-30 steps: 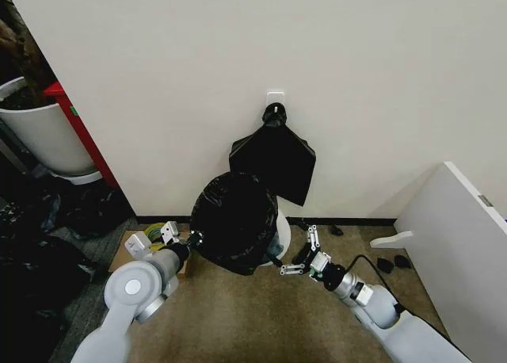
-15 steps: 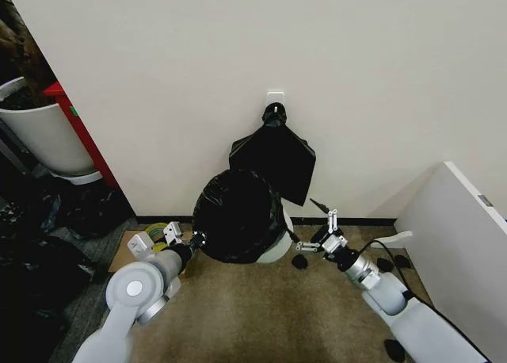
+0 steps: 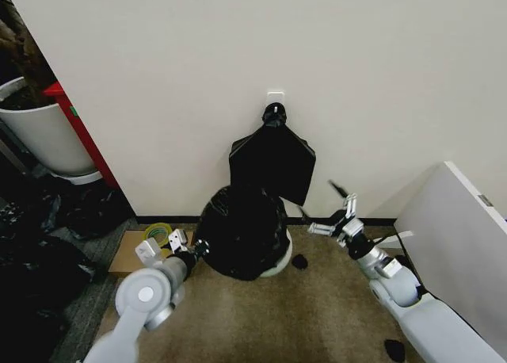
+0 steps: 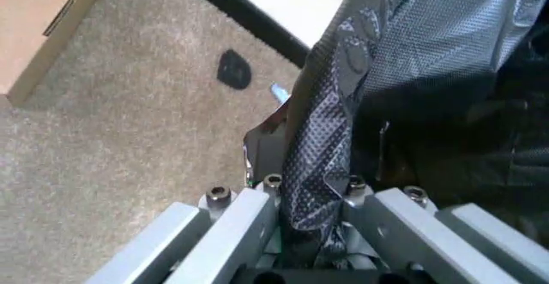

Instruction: Place the garbage bag over the trash bin.

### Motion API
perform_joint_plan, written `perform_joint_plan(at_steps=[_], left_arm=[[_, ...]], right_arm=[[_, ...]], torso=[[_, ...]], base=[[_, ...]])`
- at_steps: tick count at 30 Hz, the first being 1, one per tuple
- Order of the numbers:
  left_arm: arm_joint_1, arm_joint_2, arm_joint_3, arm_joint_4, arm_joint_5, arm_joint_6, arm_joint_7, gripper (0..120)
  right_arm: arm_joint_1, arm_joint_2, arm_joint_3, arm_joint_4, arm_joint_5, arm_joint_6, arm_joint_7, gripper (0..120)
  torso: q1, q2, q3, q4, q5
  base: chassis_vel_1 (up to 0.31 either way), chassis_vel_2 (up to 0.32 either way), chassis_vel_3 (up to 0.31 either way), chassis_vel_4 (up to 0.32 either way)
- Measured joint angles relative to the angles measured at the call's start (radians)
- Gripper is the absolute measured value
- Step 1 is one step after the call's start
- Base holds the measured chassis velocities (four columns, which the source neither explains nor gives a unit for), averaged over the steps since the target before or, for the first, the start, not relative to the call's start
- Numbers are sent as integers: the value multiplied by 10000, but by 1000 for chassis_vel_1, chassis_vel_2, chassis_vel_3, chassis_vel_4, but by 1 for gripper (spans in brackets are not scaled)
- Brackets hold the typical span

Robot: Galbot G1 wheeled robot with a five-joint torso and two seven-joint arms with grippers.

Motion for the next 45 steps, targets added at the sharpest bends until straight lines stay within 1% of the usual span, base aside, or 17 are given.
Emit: perform_joint_plan(at_steps=[4, 10, 11, 16, 22, 23, 24, 27, 29, 30, 34, 35, 38, 39, 42, 43, 45], left_arm=[[-4, 98, 136, 164, 269, 397, -16, 0], [45, 238, 321, 465, 712, 870, -200, 0], [53, 274, 372, 540, 786, 1036, -293, 0], [60, 336, 487, 698, 961, 1251, -401, 0], [61, 246, 531, 788, 827, 1490, -644, 1], [92, 196, 531, 792, 913, 1505, -662, 5], [92, 196, 531, 792, 913, 1505, -662, 5], [356, 116, 517, 722, 1412, 1482, -580, 20], [495, 118, 517, 621, 1535, 1481, -569, 29], [495, 118, 517, 621, 1535, 1481, -569, 29], [755, 170, 461, 326, 1826, 1481, -557, 46], [755, 170, 461, 326, 1826, 1481, -557, 46], [945, 298, 337, -243, 1950, 1479, -480, 62], [945, 298, 337, -243, 1950, 1479, -480, 62], [1079, 518, 278, -875, 1950, 1559, -489, 75], [1079, 518, 278, -875, 1950, 1559, -489, 75], [1274, 765, 239, -1389, 1934, 1710, -592, 87]], right_arm=[[-213, 61, -45, 544, -850, 2, 94, 100], [-314, 179, -201, 741, -1691, 4, 290, 100], [-335, 218, -221, 745, -1757, 4, 333, 100], [-355, 292, -235, 713, -1827, 7, 386, 100], [-355, 295, -234, 652, -1828, 37, 386, 100], [-356, 294, -233, 620, -1825, 51, 376, 100], [-356, 294, -233, 620, -1825, 51, 376, 100], [-369, 298, -234, 575, -1825, 104, 309, 100], [-385, 293, -229, 575, -1823, 123, 302, 100], [-385, 293, -229, 575, -1823, 123, 302, 100], [-424, 284, -198, 580, -1816, 183, 263, 100], [-424, 284, -198, 580, -1816, 183, 263, 100], [-492, 291, -146, 594, -1783, 213, 257, 100], [-492, 291, -146, 594, -1783, 213, 257, 100], [-571, 278, -92, 620, -1753, 228, 257, 100], [-571, 278, -92, 620, -1753, 228, 257, 100], [-621, 269, -65, 625, -1735, 231, 268, 100]], torso=[[0, 0, 0, 2, -2], [0, 0, 0, 3, -1], [0, 0, 0, 3, -2], [0, 0, 0, 1, -1], [0, 0, 0, 1, -1], [0, 0, 0, 0, 0], [0, 0, 0, 0, 0], [0, 0, 0, 2, 2], [0, 0, 0, 1, 0], [0, 0, 0, 1, 0], [0, 0, 0, 1, 0], [0, 0, 0, 1, 0], [0, 0, 0, 1, 0], [0, 0, 0, 1, 0], [0, 0, 0, 1, 0], [0, 0, 0, 1, 0], [0, 0, 0, 1, 0]], base=[[0, 0, 0, 0], [0, 0, 0, 0], [0, 0, 0, 0], [0, 0, 0, 0], [0, 0, 0, 0], [0, 0, 0, 0], [0, 0, 0, 0], [0, 0, 0, 0], [0, 0, 0, 0], [0, 0, 0, 0], [0, 0, 0, 0], [0, 0, 0, 0], [0, 0, 0, 0], [0, 0, 0, 0], [0, 0, 0, 0], [0, 0, 0, 0], [0, 0, 0, 0]])
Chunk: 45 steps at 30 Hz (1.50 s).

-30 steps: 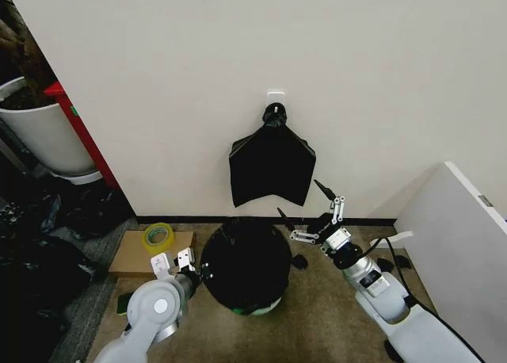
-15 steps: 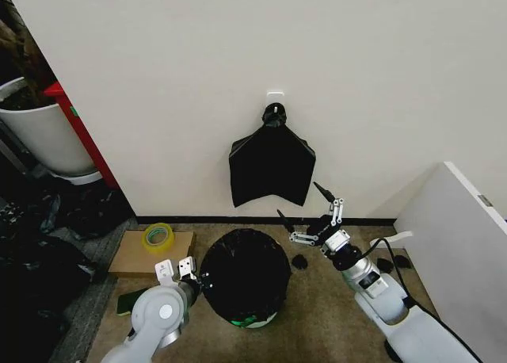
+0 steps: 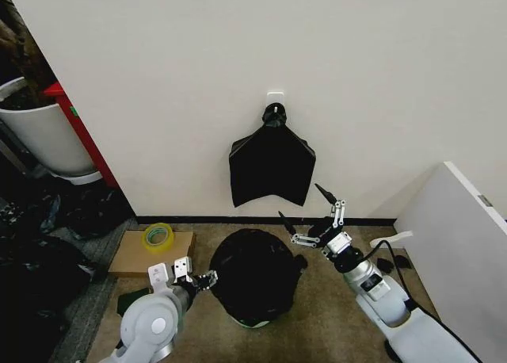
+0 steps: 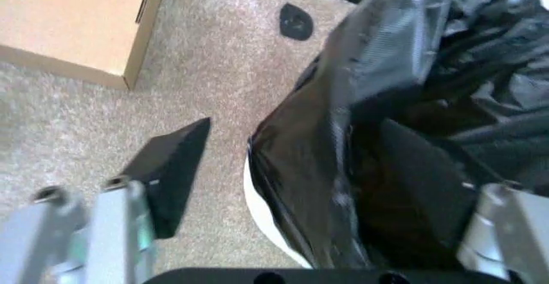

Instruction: Place the garbage bag over the trash bin.

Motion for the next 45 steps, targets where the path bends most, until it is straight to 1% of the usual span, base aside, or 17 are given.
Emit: perform_joint_plan(at_steps=[5, 8, 10, 11, 12, 13, 14, 15, 17, 18, 21, 23, 26, 27, 32, 37, 45], left_arm=[[179, 180, -119, -275, -7, 47, -133, 98], [279, 169, -256, -485, 542, -143, 3, 100], [389, 121, -322, -694, 1614, -852, 596, 100], [465, 95, -346, -805, 2436, -1555, 1069, 100], [582, 72, -367, -809, 3717, -2797, 1744, 100], [582, 72, -367, -809, 3717, -2797, 1744, 100], [687, 42, -396, -655, 4877, -4001, 2407, 100], [821, -118, -454, -120, 7018, -6284, 3566, 100], [834, -543, -497, 460, 8812, -8628, 4436, 100], [834, -543, -497, 460, 8812, -8628, 4436, 100], [701, -1407, -857, 1162, 10080, -11023, 5504, 100], [683, -1895, -1267, 1370, 9957, -11747, 6011, 100], [782, -2286, -1615, 1407, 9454, -12151, 6484, 100], [1018, -2450, -1840, 1398, 8770, -12403, 7044, 100], [1268, -2348, -2520, 1371, 7483, -12675, 8522, 100], [1592, -1858, -3688, 1118, 6228, -12038, 8908, 100], [2381, -1929, -3863, 78, 5375, -11351, 9544, 100]], right_arm=[[-56, 5, 20, 9, 52, 1, 10, 100], [-108, 48, 85, 52, 145, -22, 48, 100], [-166, 88, 116, 125, 257, -255, 345, 100], [-210, 112, 122, 207, 309, -533, 674, 100], [-289, 160, 127, 361, 368, -993, 1316, 100], [-289, 160, 127, 361, 368, -993, 1316, 100], [-364, 216, 149, 512, 453, -1385, 1889, 100], [-524, 404, 189, 875, 709, -2087, 2957, 100], [-780, 732, 286, 1283, 879, -2750, 3882, 100], [-780, 732, 286, 1283, 879, -2750, 3882, 100], [-1274, 1293, 712, 1611, 680, -2924, 4061, 100], [-1611, 1531, 1032, 1630, 314, -2607, 3571, 100], [-1844, 1743, 1388, 1608, -176, -2167, 3010, 100], [-2020, 2035, 1821, 1546, -559, -1816, 2401, 100], [-2288, 2531, 2076, 1536, -1019, -1746, 2108, 100], [-2367, 2892, 2138, 1754, -790, -2513, 2418, 100], [-2707, 2639, 1753, 2317, 657, -3470, 2633, 100]], torso=[[0, 0, 0, 0, 0], [0, 0, 1, 0, -1], [0, 0, 1, 1, -1], [0, 0, 1, 0, -1], [0, 0, 1, 0, 2], [0, 0, 1, 0, 2], [0, 0, 1, 0, 3], [0, 0, 1, 1, -2], [0, 0, 1, 1, 0], [0, 0, 1, 1, 0], [0, 0, 0, -1, -4], [0, 0, 1, -2, 1], [0, 0, 0, -2, -1], [0, 0, 0, 1, -1], [0, 0, 0, -1, -3], [0, 0, 0, 2, -2], [0, 0, 0, 2, 0]], base=[[0, 0, 0, 0], [0, 0, 0, 0], [0, 0, 0, 0], [0, 0, 0, 0], [0, 0, 0, 0], [0, 0, 0, 0], [0, 0, 0, 0], [0, 0, 0, 0], [0, 0, 0, 0], [0, 0, 0, 0], [0, 0, 0, 0], [0, 0, 0, 0], [0, 0, 0, 0], [0, 0, 0, 0], [0, 0, 0, 0], [0, 0, 0, 0], [0, 0, 0, 0]])
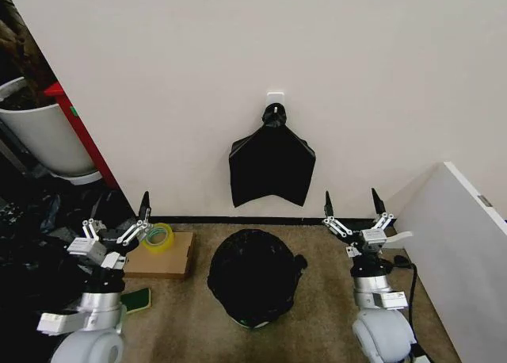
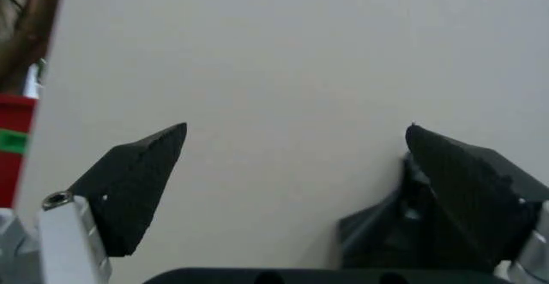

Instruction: Place the garbage bag over the trash bin.

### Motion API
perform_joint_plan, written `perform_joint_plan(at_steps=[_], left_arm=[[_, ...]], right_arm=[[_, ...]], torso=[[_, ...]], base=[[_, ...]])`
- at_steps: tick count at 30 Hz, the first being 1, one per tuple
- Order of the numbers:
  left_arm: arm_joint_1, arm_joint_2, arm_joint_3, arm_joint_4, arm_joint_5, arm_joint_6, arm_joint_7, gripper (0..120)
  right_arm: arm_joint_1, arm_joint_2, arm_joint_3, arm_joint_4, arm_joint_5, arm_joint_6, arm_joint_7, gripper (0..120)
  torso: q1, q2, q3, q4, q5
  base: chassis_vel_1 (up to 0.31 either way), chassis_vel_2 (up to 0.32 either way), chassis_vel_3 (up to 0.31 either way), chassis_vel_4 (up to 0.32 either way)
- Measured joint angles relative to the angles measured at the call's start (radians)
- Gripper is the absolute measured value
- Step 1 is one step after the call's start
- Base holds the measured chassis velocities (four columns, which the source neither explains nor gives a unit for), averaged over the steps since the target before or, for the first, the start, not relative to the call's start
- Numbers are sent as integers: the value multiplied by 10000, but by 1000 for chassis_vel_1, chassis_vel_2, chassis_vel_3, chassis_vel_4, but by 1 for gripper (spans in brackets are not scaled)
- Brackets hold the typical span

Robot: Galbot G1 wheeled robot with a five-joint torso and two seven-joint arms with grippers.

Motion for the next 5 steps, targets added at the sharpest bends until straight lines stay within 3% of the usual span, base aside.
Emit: perform_joint_plan(at_steps=[3, 5], left_arm=[[38, -93, 189, -174, 214, 156, -144, 100], [-46, -259, 577, -459, 692, 649, -908, 100]], right_arm=[[-38, -39, 101, -21, 11, 41, -107, 100], [-106, -104, 377, -162, -7, 300, -518, 100]], torso=[[0, 0, 0, 0, 0], [0, 0, 0, -2, 1]], base=[[0, 0, 0, 0], [0, 0, 0, 0]])
